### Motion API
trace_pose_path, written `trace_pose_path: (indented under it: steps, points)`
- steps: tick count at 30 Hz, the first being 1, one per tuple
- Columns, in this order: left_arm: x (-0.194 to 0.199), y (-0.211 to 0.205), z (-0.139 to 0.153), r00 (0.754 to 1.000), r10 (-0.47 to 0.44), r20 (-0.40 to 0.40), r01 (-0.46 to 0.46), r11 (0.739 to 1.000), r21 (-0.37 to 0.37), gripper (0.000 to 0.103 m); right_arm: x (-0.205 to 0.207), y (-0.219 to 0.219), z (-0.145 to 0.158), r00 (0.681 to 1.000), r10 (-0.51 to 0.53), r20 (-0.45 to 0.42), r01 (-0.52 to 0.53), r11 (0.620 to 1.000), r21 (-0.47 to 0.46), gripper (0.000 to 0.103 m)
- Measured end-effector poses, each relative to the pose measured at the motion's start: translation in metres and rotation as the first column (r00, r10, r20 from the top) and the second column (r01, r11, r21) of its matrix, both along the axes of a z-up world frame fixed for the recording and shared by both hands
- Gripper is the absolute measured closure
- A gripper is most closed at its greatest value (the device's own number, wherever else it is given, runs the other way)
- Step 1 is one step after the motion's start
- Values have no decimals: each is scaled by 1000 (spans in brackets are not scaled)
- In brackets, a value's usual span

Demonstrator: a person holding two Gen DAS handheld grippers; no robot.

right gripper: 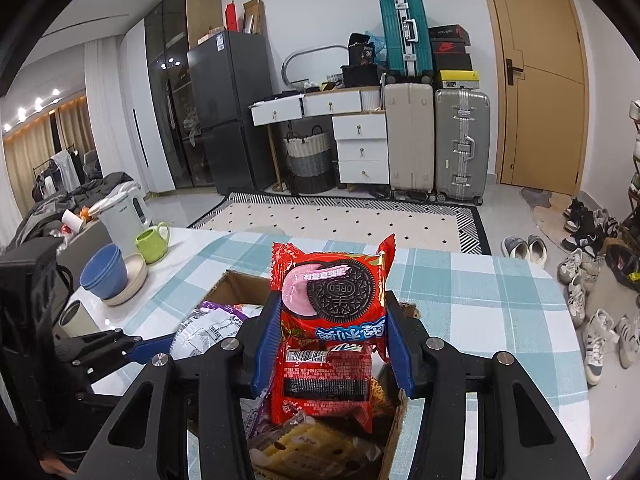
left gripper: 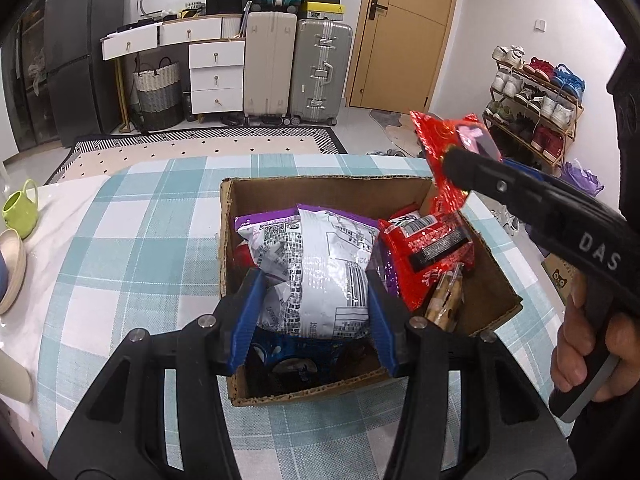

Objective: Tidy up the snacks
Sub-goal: 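Carry the chip bag and Oreo pack over the box and lower them inside, then open both grippers to release the snacks into the box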

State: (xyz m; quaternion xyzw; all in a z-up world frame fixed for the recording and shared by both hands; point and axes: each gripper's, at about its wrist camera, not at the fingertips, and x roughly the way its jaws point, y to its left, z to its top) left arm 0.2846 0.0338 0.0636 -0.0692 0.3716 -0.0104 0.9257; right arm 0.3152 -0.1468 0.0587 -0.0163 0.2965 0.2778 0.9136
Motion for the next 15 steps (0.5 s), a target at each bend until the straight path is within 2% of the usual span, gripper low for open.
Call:
trace_pose_path:
  steps: [6, 15]
  points:
    - [5, 0, -7, 1000, -4, 2, 4, 1000, 16, 56, 11, 14, -24, 999, 19, -36, -22, 998, -65, 55]
    - [13, 8, -11, 1000, 8, 7, -8, 1000, 1, 56, 14, 17, -37, 998, 36, -57, -40, 996, -85, 55]
